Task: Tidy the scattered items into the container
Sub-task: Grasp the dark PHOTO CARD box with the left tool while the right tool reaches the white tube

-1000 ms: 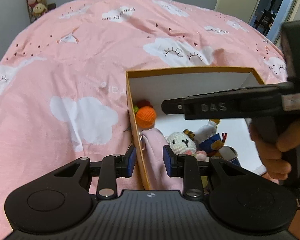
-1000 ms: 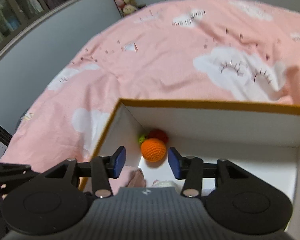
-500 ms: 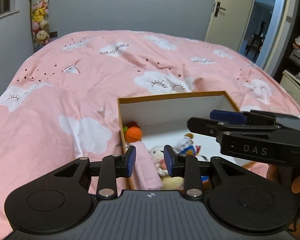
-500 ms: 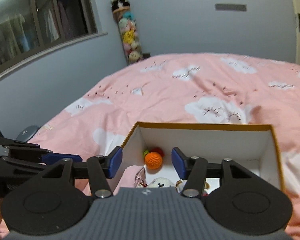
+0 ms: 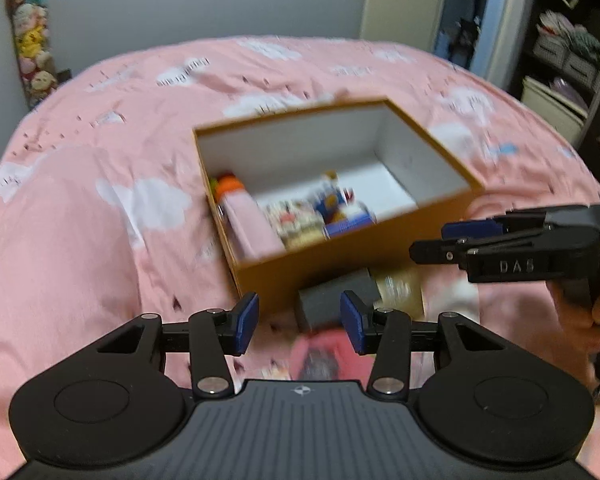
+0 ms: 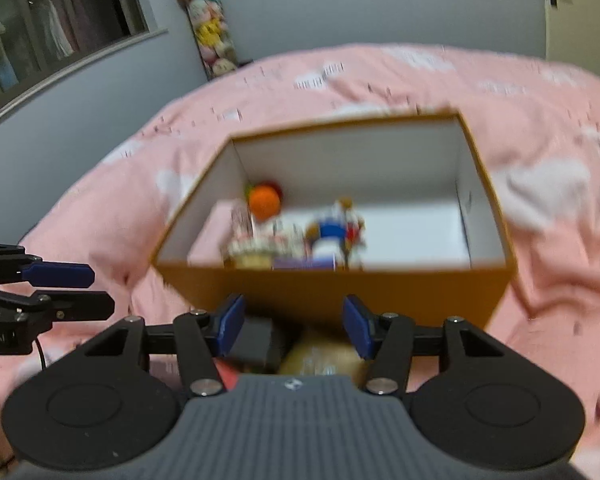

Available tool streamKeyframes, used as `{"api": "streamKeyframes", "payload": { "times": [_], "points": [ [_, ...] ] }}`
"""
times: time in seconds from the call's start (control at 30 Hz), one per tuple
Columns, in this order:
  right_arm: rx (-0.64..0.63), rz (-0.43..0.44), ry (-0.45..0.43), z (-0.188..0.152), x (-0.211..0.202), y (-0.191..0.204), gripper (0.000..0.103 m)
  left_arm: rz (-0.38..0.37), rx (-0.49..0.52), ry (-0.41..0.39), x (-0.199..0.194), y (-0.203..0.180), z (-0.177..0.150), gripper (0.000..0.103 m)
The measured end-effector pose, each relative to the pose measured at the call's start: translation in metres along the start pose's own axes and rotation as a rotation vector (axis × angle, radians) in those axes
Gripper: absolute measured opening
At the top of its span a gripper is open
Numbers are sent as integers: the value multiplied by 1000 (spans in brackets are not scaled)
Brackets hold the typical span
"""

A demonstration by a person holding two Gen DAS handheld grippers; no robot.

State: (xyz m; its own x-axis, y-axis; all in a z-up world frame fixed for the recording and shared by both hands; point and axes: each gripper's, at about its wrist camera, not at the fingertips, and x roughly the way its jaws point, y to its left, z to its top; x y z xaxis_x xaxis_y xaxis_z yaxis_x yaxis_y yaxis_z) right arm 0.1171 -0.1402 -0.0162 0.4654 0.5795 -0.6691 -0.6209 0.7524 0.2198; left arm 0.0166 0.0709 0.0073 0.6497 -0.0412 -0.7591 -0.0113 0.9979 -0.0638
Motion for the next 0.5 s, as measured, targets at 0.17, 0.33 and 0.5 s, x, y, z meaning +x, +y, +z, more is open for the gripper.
{"api": "streamKeyframes", "payload": {
  "times": [0.17, 0.33, 0.5],
  "points": [
    [-5, -7, 83, -26, 9, 0, 57, -8, 59, 110, 17, -8, -20, 53],
    [-28, -16, 138, -43, 14, 6, 57, 12, 75, 186, 31, -12, -39, 53],
    [9, -82, 118, -46, -1, -1, 57, 36, 73, 203, 38, -14, -46, 51]
  ]
}}
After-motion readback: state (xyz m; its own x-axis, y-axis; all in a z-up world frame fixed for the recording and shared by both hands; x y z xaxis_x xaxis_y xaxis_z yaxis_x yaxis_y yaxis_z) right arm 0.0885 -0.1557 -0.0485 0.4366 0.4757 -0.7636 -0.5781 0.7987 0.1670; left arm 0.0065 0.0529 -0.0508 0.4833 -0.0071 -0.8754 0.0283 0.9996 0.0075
